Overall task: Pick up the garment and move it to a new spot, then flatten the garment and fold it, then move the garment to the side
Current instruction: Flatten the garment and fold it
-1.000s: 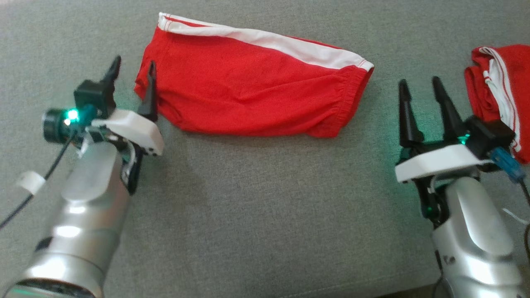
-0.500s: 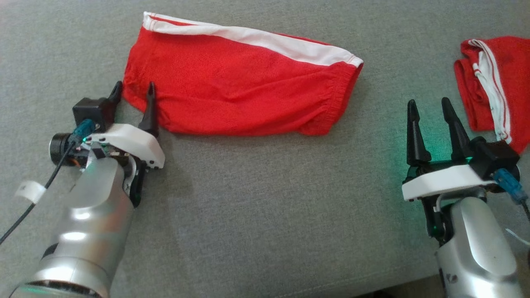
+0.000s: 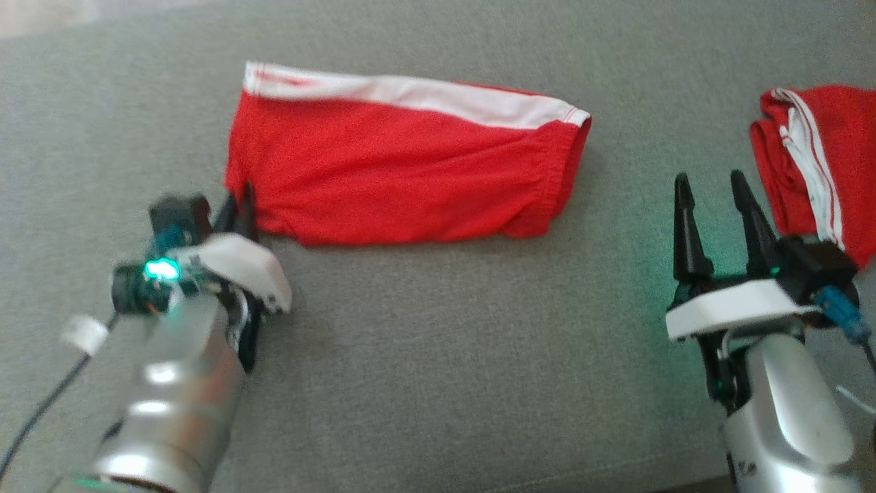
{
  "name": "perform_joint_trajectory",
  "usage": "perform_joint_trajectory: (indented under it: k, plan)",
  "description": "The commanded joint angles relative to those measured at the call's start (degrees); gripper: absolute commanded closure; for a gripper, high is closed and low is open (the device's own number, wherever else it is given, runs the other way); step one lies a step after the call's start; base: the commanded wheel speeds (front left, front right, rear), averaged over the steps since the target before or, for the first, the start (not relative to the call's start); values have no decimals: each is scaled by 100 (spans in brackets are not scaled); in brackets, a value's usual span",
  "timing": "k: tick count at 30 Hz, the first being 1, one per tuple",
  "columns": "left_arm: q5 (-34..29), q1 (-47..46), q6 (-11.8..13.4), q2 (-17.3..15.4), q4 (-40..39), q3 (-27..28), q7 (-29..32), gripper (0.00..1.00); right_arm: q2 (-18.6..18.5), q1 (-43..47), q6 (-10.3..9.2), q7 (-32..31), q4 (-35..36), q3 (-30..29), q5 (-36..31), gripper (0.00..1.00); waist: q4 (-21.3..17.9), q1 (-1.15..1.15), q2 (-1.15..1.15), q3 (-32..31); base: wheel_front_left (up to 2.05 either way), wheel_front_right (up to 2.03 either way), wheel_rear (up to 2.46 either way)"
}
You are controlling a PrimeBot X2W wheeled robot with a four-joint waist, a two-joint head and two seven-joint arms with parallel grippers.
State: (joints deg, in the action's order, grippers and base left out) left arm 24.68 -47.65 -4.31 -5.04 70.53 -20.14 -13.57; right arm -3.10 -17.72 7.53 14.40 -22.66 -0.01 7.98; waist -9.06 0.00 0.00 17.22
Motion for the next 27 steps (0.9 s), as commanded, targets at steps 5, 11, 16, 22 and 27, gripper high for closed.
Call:
perform_joint_trajectory:
  k: [5, 11, 16, 22, 27]
  plan:
    - [116, 741, 110, -33, -263, 251, -134, 100, 22, 370, -4, 60, 5, 55, 12, 0, 468, 0, 0, -692, 0, 0, 0]
    - [14, 1832, 373, 33, -1301, 432, -140, 100, 22, 693, -4, 60, -103, 26, 79, 0, 800, 0, 0, -1131, 0, 0, 0]
    - [-223, 2631, 638, 77, -2167, 547, -141, 100, 22, 899, -4, 60, -163, 66, 103, 0, 1004, 0, 0, -1320, 0, 0, 0]
    - [-654, 3215, 891, 107, -3180, 734, -142, 0, 22, 891, -4, 60, -182, 316, 207, 0, 1129, 0, 0, -1368, 0, 0, 0]
    - [-1030, 3531, 943, 162, -3943, 800, -142, 0, 22, 572, -4, 60, -310, 733, 384, 0, 1329, 0, 0, -1290, 0, 0, 0]
